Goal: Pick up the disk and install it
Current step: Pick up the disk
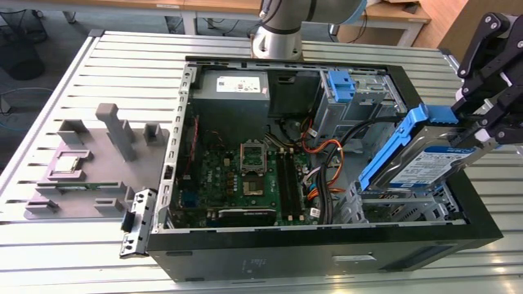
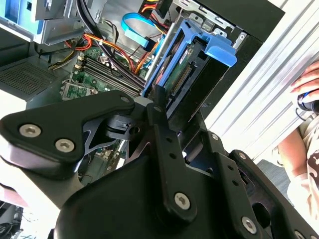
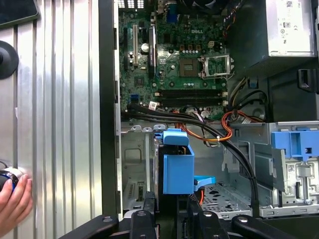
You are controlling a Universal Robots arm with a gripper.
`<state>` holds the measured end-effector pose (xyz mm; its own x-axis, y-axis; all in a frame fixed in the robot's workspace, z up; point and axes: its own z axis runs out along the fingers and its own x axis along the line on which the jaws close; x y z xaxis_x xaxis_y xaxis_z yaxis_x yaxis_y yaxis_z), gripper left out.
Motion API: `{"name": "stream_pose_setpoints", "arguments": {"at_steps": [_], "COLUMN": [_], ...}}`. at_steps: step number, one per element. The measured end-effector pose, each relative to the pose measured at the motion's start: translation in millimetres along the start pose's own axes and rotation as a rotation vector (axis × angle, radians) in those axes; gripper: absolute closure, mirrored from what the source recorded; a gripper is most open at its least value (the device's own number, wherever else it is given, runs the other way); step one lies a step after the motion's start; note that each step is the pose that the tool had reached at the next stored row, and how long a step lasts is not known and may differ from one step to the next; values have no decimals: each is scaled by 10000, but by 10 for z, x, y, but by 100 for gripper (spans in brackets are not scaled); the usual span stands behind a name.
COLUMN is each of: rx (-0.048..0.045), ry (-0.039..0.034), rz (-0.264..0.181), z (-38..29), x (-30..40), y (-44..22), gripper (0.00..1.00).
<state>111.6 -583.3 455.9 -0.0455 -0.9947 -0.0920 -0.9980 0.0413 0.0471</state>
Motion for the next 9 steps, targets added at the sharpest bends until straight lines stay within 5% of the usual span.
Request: {"name": "stream_pose_setpoints", "arguments": {"at_steps": [9], "rx": [3], "ry": [-2], "rz": [-1], "z": [17], "x": [2], "y": [-1], "gripper": [65]}}
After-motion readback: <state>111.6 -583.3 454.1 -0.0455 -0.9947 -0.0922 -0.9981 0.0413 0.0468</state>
